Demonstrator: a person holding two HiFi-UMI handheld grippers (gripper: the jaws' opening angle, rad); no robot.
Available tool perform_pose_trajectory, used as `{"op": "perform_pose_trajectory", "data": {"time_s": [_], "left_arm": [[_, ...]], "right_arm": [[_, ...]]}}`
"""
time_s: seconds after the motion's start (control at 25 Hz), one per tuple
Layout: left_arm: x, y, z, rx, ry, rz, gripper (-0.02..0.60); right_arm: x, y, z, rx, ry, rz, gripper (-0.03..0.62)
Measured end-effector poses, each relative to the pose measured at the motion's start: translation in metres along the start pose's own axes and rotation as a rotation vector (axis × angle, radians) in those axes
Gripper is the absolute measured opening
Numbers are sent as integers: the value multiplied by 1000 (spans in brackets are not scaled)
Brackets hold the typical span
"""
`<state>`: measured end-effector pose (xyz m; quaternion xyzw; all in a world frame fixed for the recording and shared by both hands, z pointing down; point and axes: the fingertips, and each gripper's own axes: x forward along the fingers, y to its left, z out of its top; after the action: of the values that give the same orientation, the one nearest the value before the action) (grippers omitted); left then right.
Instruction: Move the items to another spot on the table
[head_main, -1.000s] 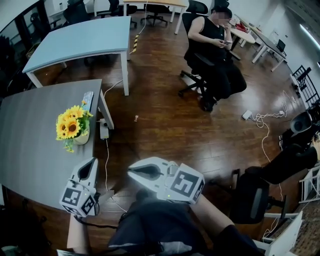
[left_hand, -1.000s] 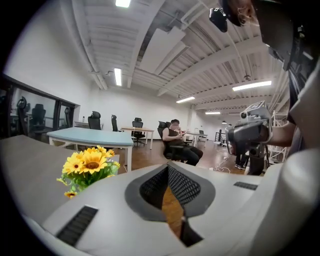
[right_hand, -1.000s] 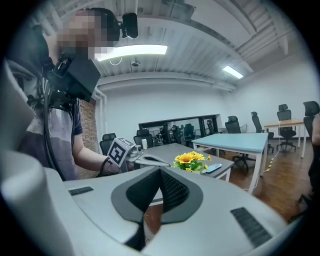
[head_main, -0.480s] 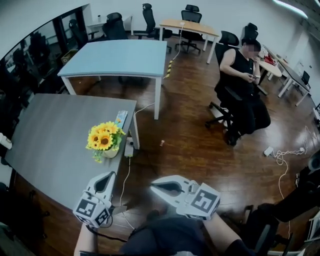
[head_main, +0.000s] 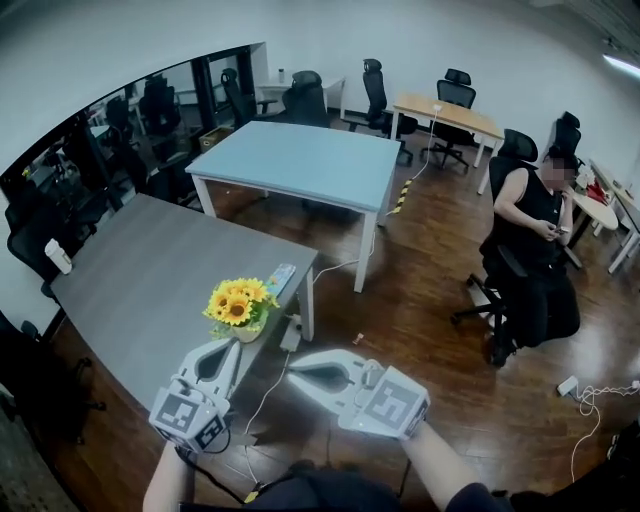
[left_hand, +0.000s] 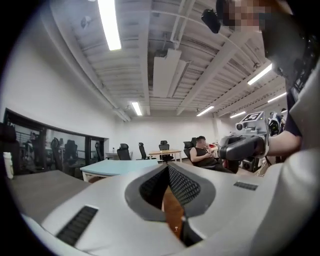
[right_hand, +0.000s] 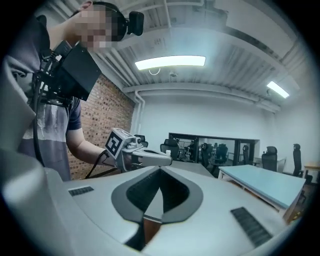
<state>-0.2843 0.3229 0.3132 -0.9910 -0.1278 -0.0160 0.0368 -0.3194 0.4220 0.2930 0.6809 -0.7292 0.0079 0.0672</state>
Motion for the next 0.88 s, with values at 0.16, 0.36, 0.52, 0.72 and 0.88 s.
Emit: {"op": "perform_pose_trajectory", "data": {"time_s": [0.16,0.36,0.52,0.72,0.88], "left_arm": [[12,-43,22,66,-16,49,18],[-1,-86,-2,-20,71,104,18],[-9,-114,-10,7,141,111,18],[3,-135,-12,66,190,85,18],[12,-147,-20,119,228,60,18]], "right_arm": [[-52,-9,0,-20,-34,16,-20],[-104,-10,-20,56,-54,32,-20],[-131,-12,-24,95,-88,16,-20],[-169,-31,-33,104,-120,-54,-20],[-200,-41,-52,130,-144,-129,-20]]}}
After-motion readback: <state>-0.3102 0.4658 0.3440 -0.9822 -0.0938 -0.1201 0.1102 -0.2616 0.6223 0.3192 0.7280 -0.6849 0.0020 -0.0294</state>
